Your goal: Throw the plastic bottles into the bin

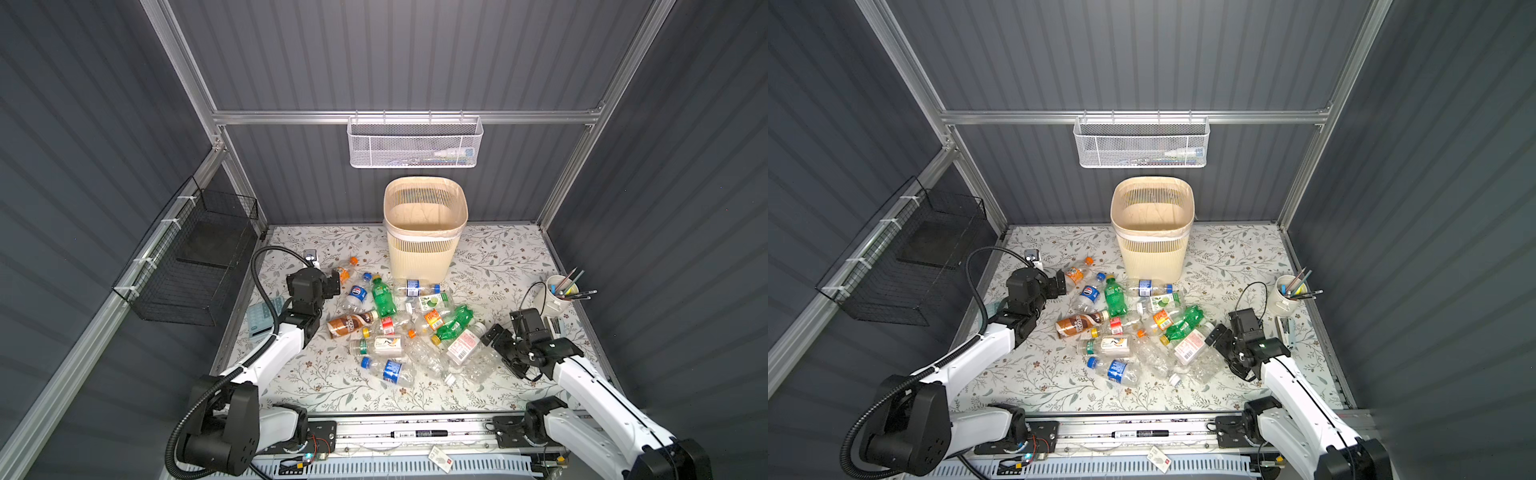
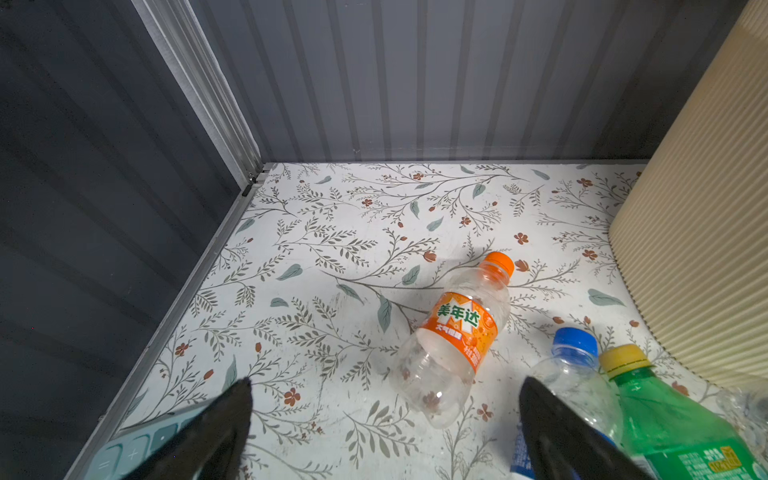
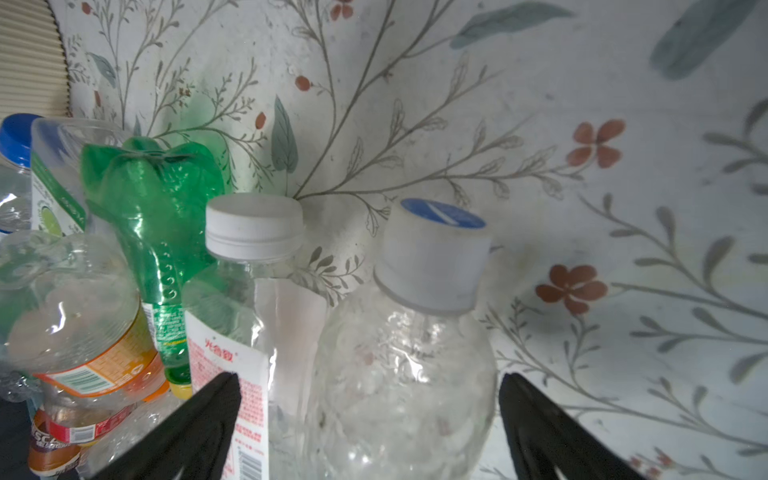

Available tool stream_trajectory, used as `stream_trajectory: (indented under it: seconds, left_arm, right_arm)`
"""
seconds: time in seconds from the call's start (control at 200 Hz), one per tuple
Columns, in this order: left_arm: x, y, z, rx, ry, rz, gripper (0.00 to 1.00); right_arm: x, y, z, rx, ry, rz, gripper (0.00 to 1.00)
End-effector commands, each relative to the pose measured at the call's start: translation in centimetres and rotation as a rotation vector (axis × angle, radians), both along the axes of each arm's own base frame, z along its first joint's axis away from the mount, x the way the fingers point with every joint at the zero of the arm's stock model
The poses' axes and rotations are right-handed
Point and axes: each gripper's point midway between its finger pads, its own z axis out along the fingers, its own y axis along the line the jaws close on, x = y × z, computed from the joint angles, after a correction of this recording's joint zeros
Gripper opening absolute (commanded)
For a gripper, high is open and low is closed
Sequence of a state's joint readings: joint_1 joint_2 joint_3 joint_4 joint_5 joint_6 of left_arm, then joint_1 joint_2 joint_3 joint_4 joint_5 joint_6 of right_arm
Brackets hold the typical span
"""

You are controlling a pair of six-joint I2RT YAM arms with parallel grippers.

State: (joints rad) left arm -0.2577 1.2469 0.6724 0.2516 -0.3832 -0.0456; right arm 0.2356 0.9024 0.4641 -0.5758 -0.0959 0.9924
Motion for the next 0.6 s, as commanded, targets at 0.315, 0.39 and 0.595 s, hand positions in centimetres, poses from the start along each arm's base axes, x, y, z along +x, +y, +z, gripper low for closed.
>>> stream_trajectory:
  seconds: [0.315, 0.39, 0.595]
  left_arm:
    - [-0.9, 0.3, 1.1, 0.039, -0.012, 0.017, 1.0]
    - [-1.0, 0.4, 1.2, 0.04, -0.015, 0.019, 1.0]
    - [-1.2, 0.5, 1.4, 0.035, -0.02, 0.023, 1.0]
  right_arm:
    - [1.1, 1.0, -1.0, 0.014, 0.039, -0.013, 0.89]
    - [0.4, 1.1, -1.6, 0.017, 0.067, -0.004, 0.8]
    - [-1.3, 0.2, -2.0, -0.018, 0.093, 0.001, 0.75]
